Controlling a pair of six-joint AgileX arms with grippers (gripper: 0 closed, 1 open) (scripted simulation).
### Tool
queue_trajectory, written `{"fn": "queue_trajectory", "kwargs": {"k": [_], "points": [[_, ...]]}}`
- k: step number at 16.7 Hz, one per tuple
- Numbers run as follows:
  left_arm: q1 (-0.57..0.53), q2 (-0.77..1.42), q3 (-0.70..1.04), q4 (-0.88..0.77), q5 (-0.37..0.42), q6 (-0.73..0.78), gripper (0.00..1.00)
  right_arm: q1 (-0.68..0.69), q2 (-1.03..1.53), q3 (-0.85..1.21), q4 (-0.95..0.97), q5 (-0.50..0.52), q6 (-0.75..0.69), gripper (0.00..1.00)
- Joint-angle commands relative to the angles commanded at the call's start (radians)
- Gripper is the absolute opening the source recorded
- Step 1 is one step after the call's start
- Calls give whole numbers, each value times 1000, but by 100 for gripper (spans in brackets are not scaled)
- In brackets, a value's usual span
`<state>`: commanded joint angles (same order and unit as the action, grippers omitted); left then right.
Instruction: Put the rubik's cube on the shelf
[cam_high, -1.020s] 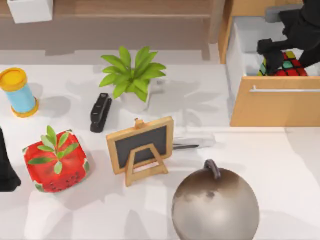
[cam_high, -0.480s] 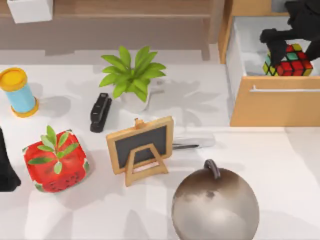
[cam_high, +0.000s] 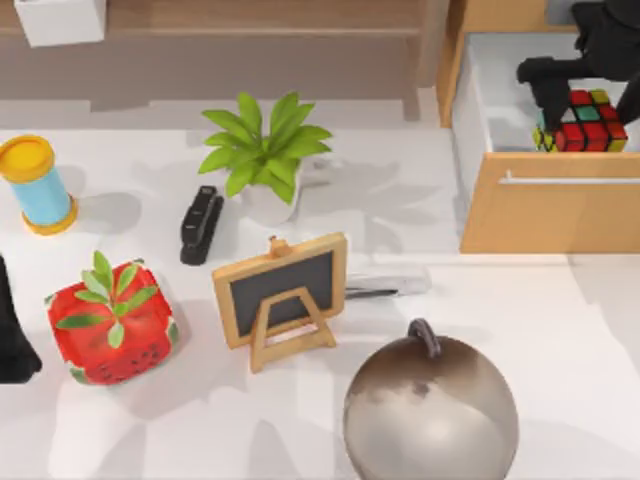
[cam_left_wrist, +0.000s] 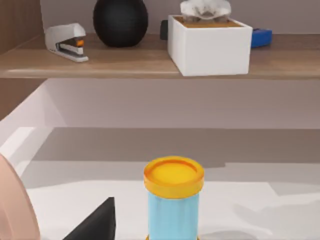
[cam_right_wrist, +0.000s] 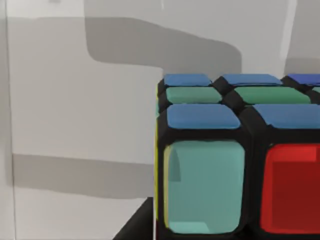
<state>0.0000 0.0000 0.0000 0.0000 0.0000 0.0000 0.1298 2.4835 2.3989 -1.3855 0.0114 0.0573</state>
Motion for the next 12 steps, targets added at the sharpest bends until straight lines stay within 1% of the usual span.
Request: {"fn": "queue_trajectory", "kwargs": {"k": [3,6,9,12], "points": [[0,0,0,0,0,0,100,-7,-25,-30,-3,0,-1,0],[0,0,0,0,0,0,100,25,-100,-61,-1,18,-14,0],[0,0,0,0,0,0,100,102,-217,-106,48,50,-36,0],[0,0,0,0,0,0,100,226,-320,-177,164,96,-61,0]]}}
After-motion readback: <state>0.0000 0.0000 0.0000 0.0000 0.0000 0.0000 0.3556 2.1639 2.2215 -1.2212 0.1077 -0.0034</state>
